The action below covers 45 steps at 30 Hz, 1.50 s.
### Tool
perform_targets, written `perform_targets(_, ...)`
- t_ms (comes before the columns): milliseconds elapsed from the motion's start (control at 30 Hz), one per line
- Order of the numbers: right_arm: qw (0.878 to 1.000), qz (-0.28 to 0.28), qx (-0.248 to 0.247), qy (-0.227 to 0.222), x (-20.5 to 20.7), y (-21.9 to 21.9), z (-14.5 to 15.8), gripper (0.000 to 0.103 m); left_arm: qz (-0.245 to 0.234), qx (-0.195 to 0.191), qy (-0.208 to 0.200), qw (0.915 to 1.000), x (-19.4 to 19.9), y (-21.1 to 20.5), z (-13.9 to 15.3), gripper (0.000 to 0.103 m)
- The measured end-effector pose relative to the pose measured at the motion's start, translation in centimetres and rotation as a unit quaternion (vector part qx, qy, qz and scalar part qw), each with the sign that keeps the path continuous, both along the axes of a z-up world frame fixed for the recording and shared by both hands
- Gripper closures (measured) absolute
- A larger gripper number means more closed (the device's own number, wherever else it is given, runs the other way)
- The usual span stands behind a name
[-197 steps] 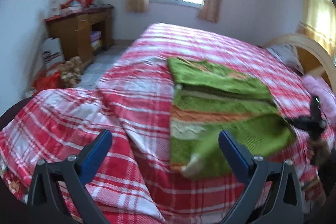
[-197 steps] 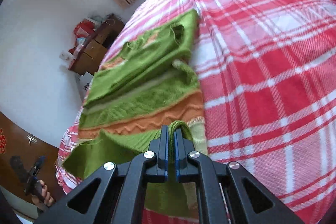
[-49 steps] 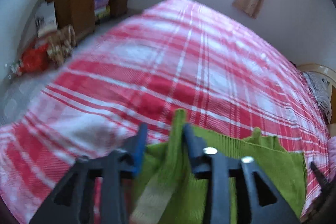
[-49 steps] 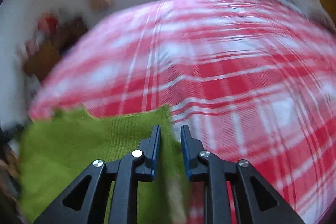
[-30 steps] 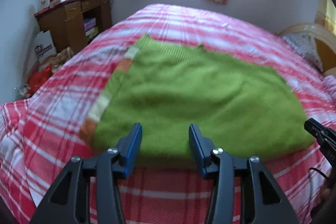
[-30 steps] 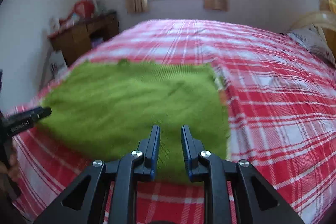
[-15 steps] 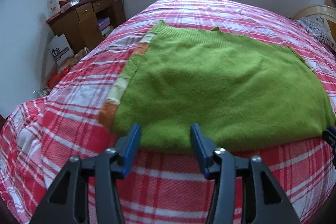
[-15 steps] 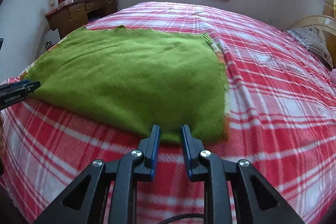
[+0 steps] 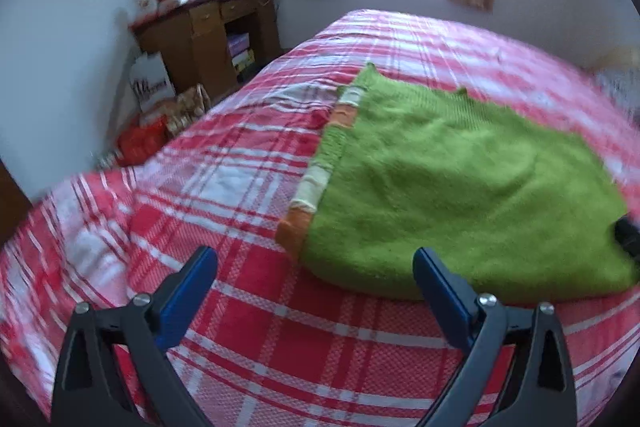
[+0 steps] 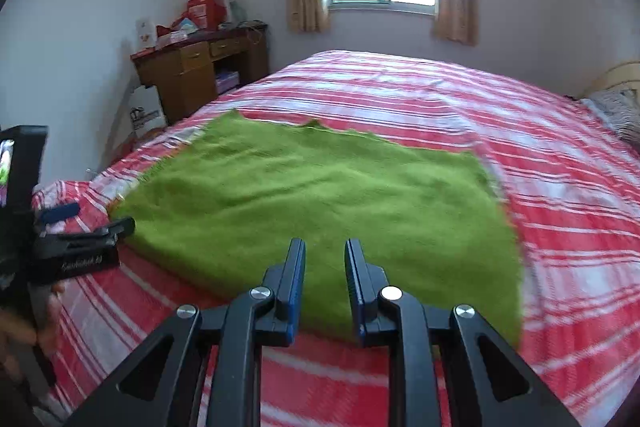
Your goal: Fold small clothes
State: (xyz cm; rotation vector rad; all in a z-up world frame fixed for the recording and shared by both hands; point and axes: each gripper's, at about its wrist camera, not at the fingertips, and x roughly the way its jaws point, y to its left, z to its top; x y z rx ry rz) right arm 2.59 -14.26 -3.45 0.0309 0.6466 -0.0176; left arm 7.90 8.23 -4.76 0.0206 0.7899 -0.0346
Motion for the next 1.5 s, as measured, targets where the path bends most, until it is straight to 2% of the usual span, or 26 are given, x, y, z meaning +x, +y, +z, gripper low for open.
perform_targets(67,1.000,0.008,-0.001,0.006,1.4,1.3,-1.1,0.082,0.014,-0.055,0.009,0.9983,0.2,1.5,-0.2,0.003)
perform_targets(100,1.000,0.010,-0.003,0.013,1.9,1.7,-1.8,0.082,0.018,-0.071,0.012,0.9972,0.3,1.8,-0.4,0.003)
perform_targets(200,0.998,0.015,0.002,0.063,3.3,2.3,-5.4,0.082,0.021,-0.126,0.031,0.9913,0.7,2.2,-1.4,0.004)
perform_targets(300,0.998,0.017,0.001,0.054,3.1,2.5,-5.2,0.082,0.007,-0.226,0.067,0.9717,1.6,2.1,-3.1,0.004)
perform_targets(333,0.998,0.017,0.004,0.053,3.0,2.4,-5.4,0.082,0.018,-0.243,0.067,0.9676,1.8,1.9,-3.4,0.004)
perform_targets(400,0.999,0.017,0.008,0.051,3.0,2.3,-5.4,0.082,0.017,-0.242,0.041,0.9691,2.3,1.1,-2.9,0.007)
perform_targets(433,0.999,0.017,0.008,0.050,3.0,2.3,-5.4,0.082,0.011,-0.246,0.042,0.9682,2.9,0.7,-2.9,0.015)
perform_targets(567,0.999,0.018,0.010,0.046,2.9,2.2,-5.4,0.082,0.031,-0.283,0.043,0.9575,4.3,0.0,-3.3,0.027)
perform_targets(633,0.999,0.019,0.016,0.044,2.8,2.0,-5.5,0.082,0.034,-0.298,0.040,0.9533,4.5,-0.3,-3.6,0.041)
perform_targets(733,0.998,0.022,0.034,0.041,2.5,1.5,-5.5,0.082,0.050,-0.283,0.028,0.9574,5.1,-0.2,-3.9,0.053)
perform_targets(833,0.998,0.025,0.047,0.040,2.5,1.2,-5.6,0.081,0.066,-0.305,0.031,0.9494,5.8,0.7,-4.0,0.053)
perform_targets(867,0.998,0.025,0.049,0.039,2.6,1.1,-5.6,0.081,0.069,-0.305,0.031,0.9492,6.0,0.8,-3.8,0.053)
perform_targets(900,0.998,0.025,0.051,0.039,2.6,1.1,-5.6,0.081,0.069,-0.301,0.030,0.9506,6.2,0.8,-3.7,0.055)
perform_targets(933,0.997,0.026,0.053,0.039,2.6,1.1,-5.6,0.081,0.071,-0.289,0.029,0.9544,6.3,0.7,-3.5,0.071)
perform_targets(967,0.997,0.026,0.055,0.040,2.7,1.1,-5.6,0.081,0.071,-0.275,0.029,0.9583,6.2,0.6,-3.5,0.077)
perform_targets(1033,0.997,0.026,0.053,0.046,2.8,1.2,-5.5,0.081,0.059,-0.257,0.026,0.9644,6.0,0.3,-3.2,0.080)
perform_targets(1133,0.996,0.024,0.081,0.029,2.2,0.6,-4.4,0.082,0.032,-0.218,-0.002,0.9754,5.3,-0.7,-1.8,0.083)
perform_targets(1233,0.995,0.014,0.093,0.019,1.5,-0.1,-3.4,0.082,0.005,-0.160,-0.036,0.9864,4.9,-2.7,-0.1,0.084)
perform_targets(1367,0.995,0.017,0.100,0.021,1.6,-1.4,-2.1,0.081,-0.043,-0.079,-0.082,0.9926,3.7,-6.4,1.2,0.084)
perform_targets(1400,0.994,0.017,0.108,0.024,1.8,-1.9,-1.9,0.081,-0.053,-0.071,-0.087,0.9923,3.5,-7.1,1.2,0.084)
perform_targets(1500,0.986,0.024,0.160,0.047,3.4,-3.8,-1.2,0.081,-0.055,-0.082,-0.089,0.9911,3.2,-7.0,1.2,0.084)
